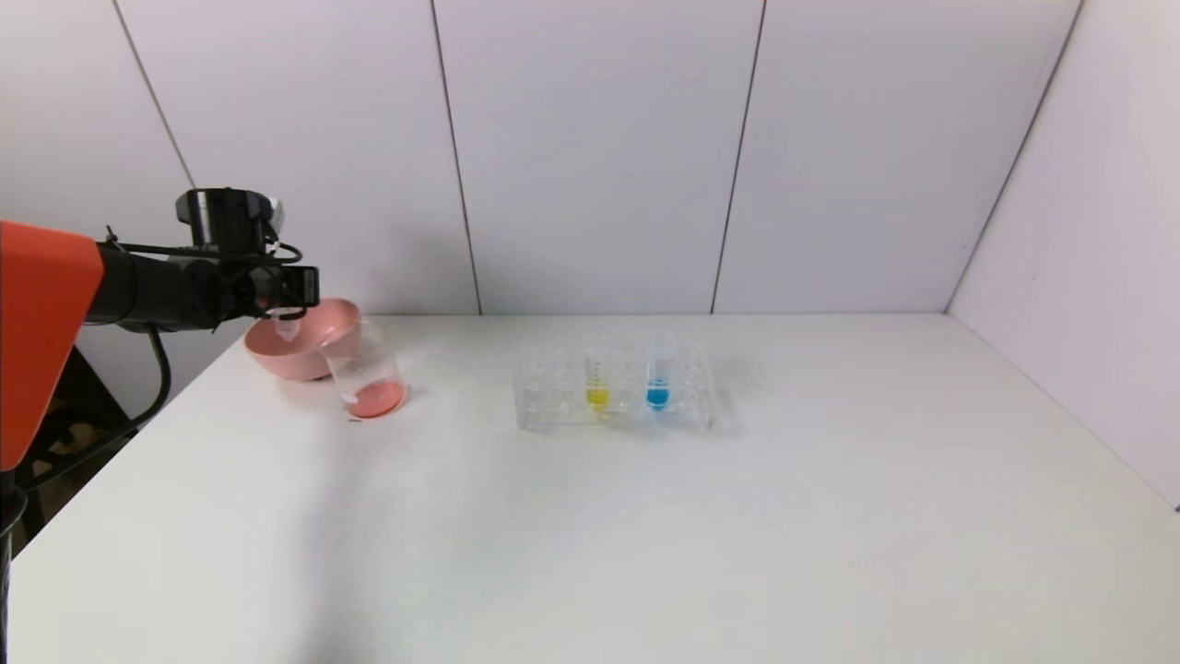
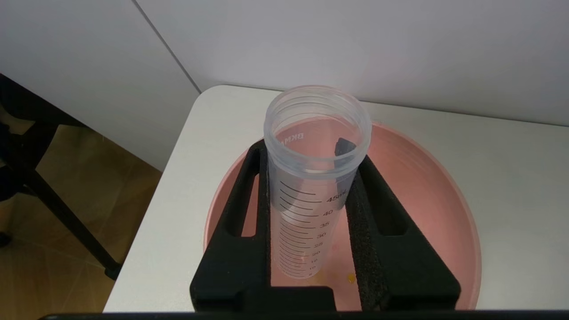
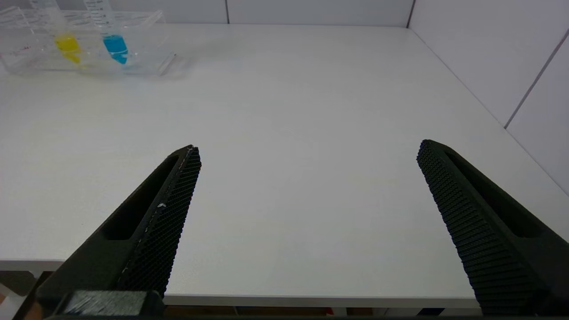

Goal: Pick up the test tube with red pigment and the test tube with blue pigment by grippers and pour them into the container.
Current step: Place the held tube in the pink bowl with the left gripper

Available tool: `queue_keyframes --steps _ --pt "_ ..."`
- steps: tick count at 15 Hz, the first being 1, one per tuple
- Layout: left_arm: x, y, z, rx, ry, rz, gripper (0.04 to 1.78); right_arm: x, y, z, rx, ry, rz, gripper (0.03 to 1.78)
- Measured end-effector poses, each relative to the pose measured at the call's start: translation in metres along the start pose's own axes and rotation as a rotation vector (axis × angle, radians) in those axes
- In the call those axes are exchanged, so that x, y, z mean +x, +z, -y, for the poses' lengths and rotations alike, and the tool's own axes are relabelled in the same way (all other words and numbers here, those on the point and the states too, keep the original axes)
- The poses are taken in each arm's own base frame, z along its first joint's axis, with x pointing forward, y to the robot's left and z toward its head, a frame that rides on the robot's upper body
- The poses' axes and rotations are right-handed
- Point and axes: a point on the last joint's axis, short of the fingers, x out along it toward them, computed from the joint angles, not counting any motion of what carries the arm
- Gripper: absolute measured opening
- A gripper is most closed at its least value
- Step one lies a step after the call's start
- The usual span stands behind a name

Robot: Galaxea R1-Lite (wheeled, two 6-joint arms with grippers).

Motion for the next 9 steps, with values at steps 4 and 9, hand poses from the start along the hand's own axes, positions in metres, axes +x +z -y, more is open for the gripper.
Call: queue_keyframes --steps 4,9 --pt "-0.002 0.005 -0.001 -0.005 0.0 0.028 1.01 0.0 0.0 0.0 0.0 0.0 0.0 1.77" --pt "-0.013 0.009 -0.002 -0.004 -0.005 0.042 1.67 0.0 0.0 0.0 0.0 0.0 0.0 1.78"
